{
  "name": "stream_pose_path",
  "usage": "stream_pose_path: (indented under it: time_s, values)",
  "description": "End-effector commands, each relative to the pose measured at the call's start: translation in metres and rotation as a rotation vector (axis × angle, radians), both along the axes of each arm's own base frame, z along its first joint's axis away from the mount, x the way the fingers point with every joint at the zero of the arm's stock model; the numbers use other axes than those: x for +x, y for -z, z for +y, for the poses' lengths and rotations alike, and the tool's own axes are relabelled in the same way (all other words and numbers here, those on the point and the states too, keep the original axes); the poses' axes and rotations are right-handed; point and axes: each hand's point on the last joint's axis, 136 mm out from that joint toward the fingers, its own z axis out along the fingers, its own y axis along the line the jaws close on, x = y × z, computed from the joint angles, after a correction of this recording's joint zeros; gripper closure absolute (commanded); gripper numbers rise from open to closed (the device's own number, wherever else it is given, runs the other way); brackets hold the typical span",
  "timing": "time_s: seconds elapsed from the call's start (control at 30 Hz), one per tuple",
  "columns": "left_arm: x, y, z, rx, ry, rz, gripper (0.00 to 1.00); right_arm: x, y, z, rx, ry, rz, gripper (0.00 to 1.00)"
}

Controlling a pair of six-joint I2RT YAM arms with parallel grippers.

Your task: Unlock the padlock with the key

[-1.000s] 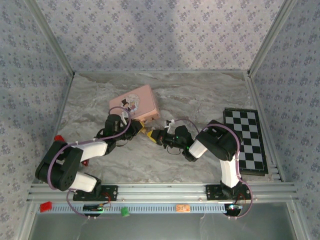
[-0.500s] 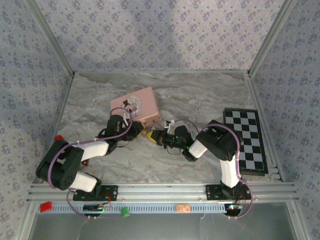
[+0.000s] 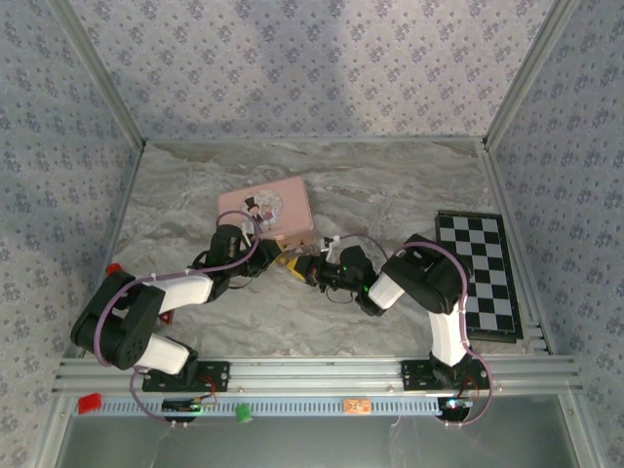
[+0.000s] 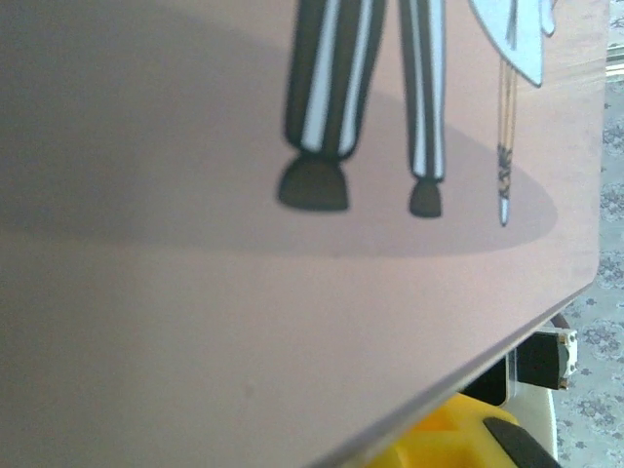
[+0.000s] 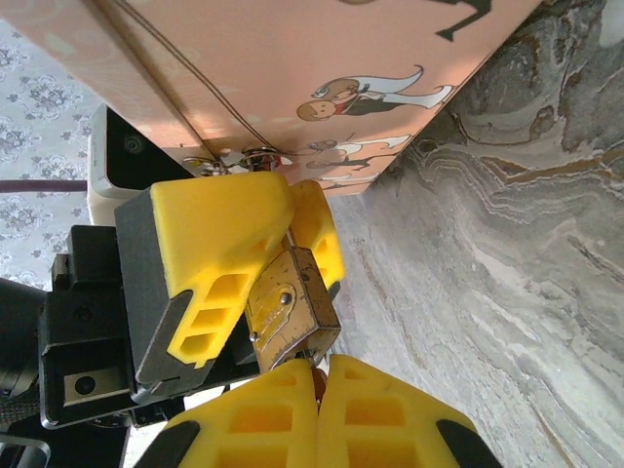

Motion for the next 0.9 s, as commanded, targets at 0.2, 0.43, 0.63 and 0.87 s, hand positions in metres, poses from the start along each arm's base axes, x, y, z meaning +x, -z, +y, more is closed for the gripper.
stream_pose_path:
  time_s: [0.2, 0.43, 0.63, 0.87]
  values:
    - [-0.011, -0.014, -0.024, -0.062, 0.095, -0.005, 0.65, 0.002, -0.015, 0.005, 0.034, 0.011, -0.075, 1.0]
    - [-0.014, -0.009, -0.025, -0.053, 0.092, 0.009, 0.62, 0.001, -0.01, 0.01, 0.028, 0.003, -0.07, 1.0]
    - [-0.018, -0.005, -0.027, -0.037, 0.101, 0.019, 0.69, -0.001, -0.005, 0.014, 0.023, 0.0, -0.062, 1.0]
    - [-0.025, 0.0, -0.032, -0.031, 0.111, 0.03, 0.8, 0.002, -0.002, 0.012, 0.015, 0.014, -0.059, 1.0]
